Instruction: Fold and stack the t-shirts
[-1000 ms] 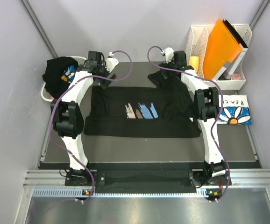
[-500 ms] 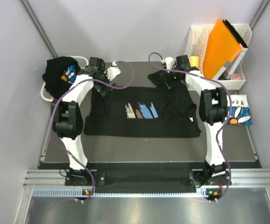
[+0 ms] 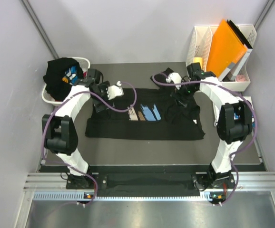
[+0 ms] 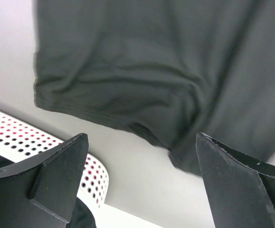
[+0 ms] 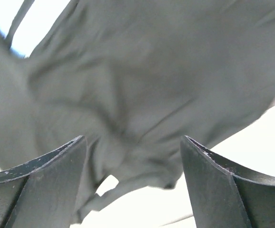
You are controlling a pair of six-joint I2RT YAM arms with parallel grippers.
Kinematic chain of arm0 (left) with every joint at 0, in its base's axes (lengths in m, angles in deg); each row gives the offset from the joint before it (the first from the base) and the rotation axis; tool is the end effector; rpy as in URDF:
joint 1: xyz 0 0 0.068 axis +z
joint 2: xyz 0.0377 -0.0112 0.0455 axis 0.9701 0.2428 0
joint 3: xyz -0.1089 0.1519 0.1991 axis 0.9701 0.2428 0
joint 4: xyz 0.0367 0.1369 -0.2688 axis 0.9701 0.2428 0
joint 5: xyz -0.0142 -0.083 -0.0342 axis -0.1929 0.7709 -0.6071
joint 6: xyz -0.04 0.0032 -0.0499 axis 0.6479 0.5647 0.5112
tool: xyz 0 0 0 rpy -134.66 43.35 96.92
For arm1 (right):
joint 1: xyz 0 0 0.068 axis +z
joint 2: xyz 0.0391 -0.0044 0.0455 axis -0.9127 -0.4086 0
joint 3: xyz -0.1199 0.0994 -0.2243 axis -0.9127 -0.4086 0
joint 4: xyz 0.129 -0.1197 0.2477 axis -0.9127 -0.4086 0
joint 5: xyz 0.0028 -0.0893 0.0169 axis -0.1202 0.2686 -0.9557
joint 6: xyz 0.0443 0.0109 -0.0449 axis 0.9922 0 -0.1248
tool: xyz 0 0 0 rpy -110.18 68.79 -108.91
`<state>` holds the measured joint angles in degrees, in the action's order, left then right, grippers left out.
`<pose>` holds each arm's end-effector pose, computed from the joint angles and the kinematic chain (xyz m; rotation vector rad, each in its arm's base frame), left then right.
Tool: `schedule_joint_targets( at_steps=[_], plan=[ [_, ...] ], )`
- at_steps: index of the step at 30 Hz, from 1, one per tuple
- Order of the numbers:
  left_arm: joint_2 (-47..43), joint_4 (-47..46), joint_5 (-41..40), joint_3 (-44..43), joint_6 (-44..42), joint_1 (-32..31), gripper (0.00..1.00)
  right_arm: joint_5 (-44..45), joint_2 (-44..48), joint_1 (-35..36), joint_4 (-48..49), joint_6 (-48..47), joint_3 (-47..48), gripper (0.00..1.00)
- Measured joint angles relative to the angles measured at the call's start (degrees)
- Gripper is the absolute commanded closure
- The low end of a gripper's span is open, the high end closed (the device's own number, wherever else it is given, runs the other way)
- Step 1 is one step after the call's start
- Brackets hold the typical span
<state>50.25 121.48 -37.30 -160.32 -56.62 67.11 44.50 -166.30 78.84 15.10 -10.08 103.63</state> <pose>0.4040 -0.0739 0.2403 1.6343 2.0746 0.0261 0.4332 0.1174 0.2254 -1.3683 2.2215 0.2853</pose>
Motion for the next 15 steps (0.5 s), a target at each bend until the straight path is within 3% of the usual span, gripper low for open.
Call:
schedule_joint_targets(
  at_steps=[9,15],
  plan=[
    [-20.1,0.7,0.1,20.7,-16.0,-1.8,0.01,7.1,12.9,2.1,-4.5,-10.9,-17.0,0.19],
    [-25.6,6.6,3.7,22.5,-20.9,-1.8,0.01,9.5,22.3,6.7,-7.2,-13.4,-21.5,0.20]
  ],
)
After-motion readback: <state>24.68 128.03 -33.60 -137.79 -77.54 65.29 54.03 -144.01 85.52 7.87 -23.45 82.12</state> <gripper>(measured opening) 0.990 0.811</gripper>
